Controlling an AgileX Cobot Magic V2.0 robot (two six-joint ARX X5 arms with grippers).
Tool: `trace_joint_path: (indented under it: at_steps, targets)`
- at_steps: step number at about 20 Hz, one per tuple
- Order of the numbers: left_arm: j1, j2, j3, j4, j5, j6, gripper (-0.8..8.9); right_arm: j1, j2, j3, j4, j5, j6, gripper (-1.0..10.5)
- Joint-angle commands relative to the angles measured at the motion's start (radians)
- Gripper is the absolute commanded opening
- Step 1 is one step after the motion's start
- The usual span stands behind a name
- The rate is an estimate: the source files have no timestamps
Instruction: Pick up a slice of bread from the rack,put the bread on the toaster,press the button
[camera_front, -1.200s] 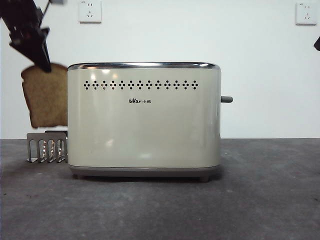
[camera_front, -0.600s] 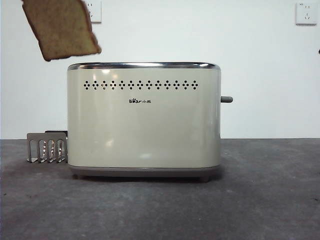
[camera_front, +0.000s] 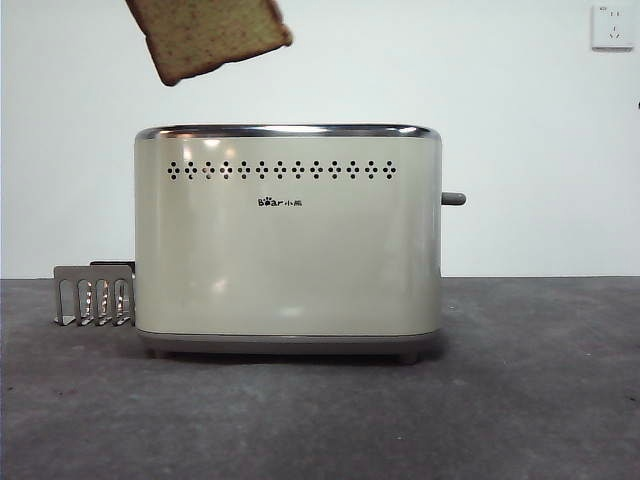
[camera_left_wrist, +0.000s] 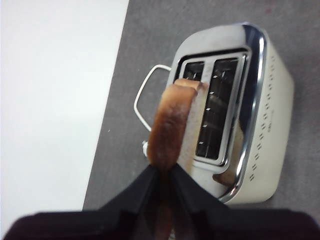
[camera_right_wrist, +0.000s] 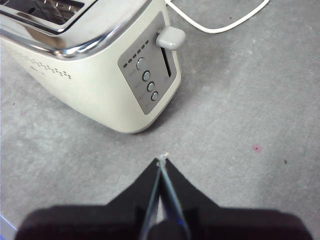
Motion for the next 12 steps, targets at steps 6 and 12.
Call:
trace_joint_path:
  at_steps: [6, 12]
  targets:
    - [-0.084, 0.036, 0.003, 0.018, 0.001, -0.048, -0.09, 0.001, 0.002, 0.003, -0.009, -0.005, -0.004, -0.1]
    - [-0.098, 0.118, 0.003, 0.068, -0.026, -0.054, -0.08, 0.001, 0.002, 0.003, -0.056, -0.004, -0.004, -0.1]
